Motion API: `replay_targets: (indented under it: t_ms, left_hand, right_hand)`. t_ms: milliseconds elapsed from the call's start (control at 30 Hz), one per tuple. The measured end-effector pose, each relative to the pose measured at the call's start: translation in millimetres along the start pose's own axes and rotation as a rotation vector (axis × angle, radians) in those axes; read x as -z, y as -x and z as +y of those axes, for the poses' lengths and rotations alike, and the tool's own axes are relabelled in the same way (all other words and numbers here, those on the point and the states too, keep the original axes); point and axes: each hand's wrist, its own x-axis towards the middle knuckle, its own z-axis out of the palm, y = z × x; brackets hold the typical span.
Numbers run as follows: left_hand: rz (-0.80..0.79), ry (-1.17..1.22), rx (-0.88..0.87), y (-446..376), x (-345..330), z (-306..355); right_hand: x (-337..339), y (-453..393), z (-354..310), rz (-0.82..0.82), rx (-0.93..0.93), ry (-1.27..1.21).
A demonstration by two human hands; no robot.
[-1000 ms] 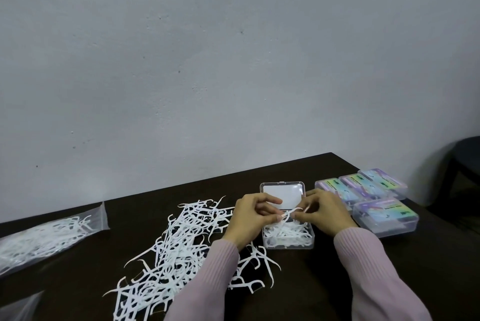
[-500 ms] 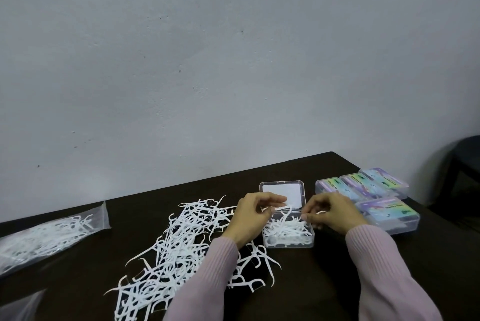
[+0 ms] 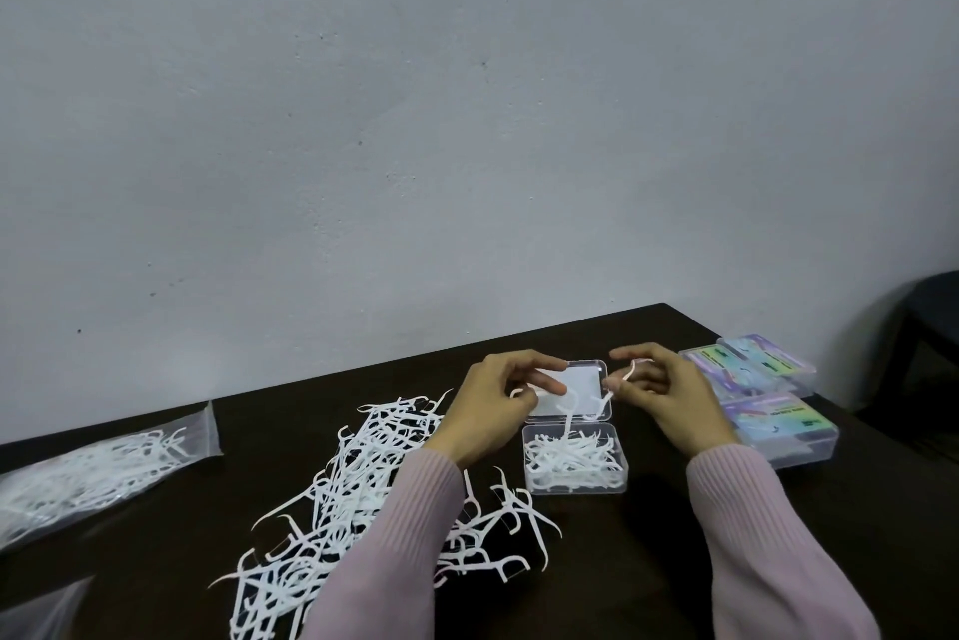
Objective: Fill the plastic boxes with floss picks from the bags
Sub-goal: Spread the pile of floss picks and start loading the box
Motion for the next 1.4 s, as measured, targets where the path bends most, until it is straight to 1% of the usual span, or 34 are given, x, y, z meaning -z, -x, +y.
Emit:
replay_targets:
  t_ms: [233, 333, 500, 567, 633, 733, 867, 967, 1033, 1200, 1300, 1400]
  left_hand:
    - [-0.064, 0.129, 0.116, -3.7, 4.1, -17.0]
    - [-0.044, 0.237, 0.107, -3.5, 5.2, -19.1]
    - [-0.128, 0.339, 0.203, -0.7, 2.6, -27.7]
    - [-0.152, 0.314, 0.221, 0.8, 0.1, -28.8]
    - [-0.141, 0.265, 0.217, 2.2, -3.3, -28.6]
    - [-0.128, 0.211, 0.196, 4.1, -9.9, -27.8]
    - [-0.143, 0.078, 0.140, 5.4, -13.5, -26.0]
    - [-0.178, 0.027, 0.108, 5.7, -12.4, -26.1]
    - [-0.200, 0.015, 0.097, 5.5, -12.6, -26.0]
    - [-0.150, 0.052, 0.088, 4.3, -11.3, -27.9]
    - [-0.206, -0.002, 0.096, 4.2, -9.9, -31.2]
    - [-0.214, -0.027, 0.089, 3.6, -10.4, -33.5]
  right_hand:
    - [0.2, -1.6, 3.2, 0.037, -0.016, -0.009]
    - [-1.4, -2.8, 4.4, 0.022, -0.027, 0.014]
    - [-10.9, -0.3, 4.9, -0.023, -0.040, 0.114]
    - [-15.0, 0.3, 5.2, -0.063, -0.031, 0.160]
    - [-17.6, 0.7, 6.0, -0.122, -0.023, 0.182]
    - [-19.7, 2.1, 5.8, -0.213, 0.001, 0.228]
    - [-15.5, 3.0, 5.3, -0.280, 0.049, 0.300]
    - [-13.8, 5.4, 3.9, -0.441, 0.102, 0.487]
    - [-12.7, 6.4, 2.1, -0.494, 0.117, 0.550]
    - [-9.8, 5.2, 3.7, -0.515, 0.126, 0.575]
    - [-14.1, 6.1, 3.9, -0.527, 0.123, 0.585]
    - [-15.4, 4.4, 3.6, -0.479, 0.157, 0.610]
